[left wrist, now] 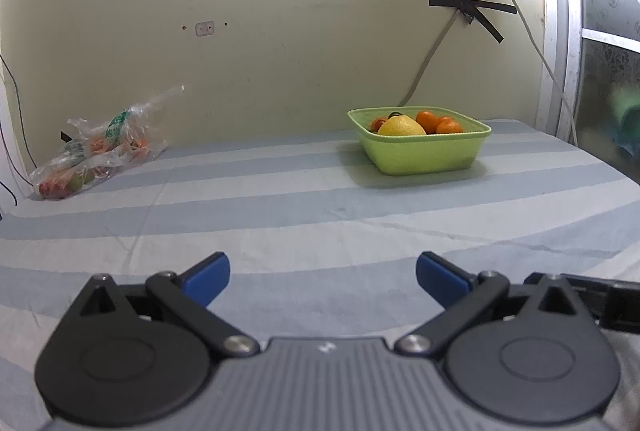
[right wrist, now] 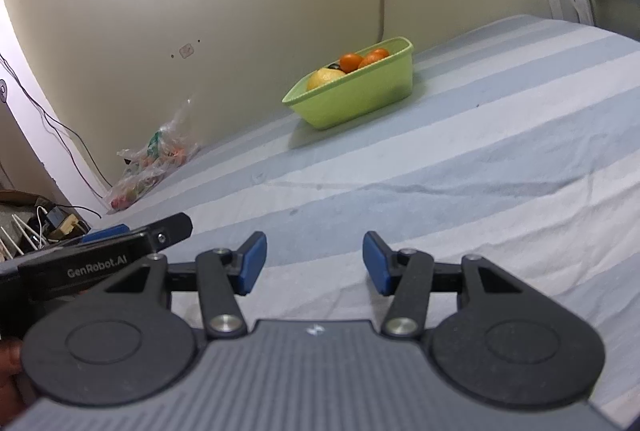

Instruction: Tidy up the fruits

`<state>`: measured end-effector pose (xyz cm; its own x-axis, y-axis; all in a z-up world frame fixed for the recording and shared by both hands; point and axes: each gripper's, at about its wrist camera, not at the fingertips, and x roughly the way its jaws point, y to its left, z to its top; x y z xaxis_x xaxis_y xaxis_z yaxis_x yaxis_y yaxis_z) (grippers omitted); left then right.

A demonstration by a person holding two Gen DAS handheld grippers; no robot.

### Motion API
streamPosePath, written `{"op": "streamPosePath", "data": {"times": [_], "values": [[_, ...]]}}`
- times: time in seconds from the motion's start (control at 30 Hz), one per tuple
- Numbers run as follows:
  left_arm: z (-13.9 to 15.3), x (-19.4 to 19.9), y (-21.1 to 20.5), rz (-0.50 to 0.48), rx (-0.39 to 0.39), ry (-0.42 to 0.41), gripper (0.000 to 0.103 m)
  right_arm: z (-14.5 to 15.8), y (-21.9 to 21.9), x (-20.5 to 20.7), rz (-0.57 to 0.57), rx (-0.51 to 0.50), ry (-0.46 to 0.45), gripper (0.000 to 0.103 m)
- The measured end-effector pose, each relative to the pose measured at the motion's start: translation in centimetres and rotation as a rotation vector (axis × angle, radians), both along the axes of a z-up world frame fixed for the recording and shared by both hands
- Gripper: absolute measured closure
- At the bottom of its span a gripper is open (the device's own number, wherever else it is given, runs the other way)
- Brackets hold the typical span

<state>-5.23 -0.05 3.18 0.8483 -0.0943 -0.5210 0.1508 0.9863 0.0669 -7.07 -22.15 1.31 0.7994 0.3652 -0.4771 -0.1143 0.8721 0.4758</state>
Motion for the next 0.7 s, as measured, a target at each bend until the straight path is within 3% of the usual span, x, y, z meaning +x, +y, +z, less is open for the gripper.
{"op": "streamPosePath", "data": {"times": [0.43,0.7], "values": [[-0.8,0.1,-0.2,0.029,0.033,0.024,0.000,-0.3,-0.3,0.1,-0.015,0.009,0.002,0.047],[-1.7,0.7,0.0,0.031,0.022,0.085,0.000,-0.3,-0.3,0.2,-0.022,0.006,0.001,0.047]]}}
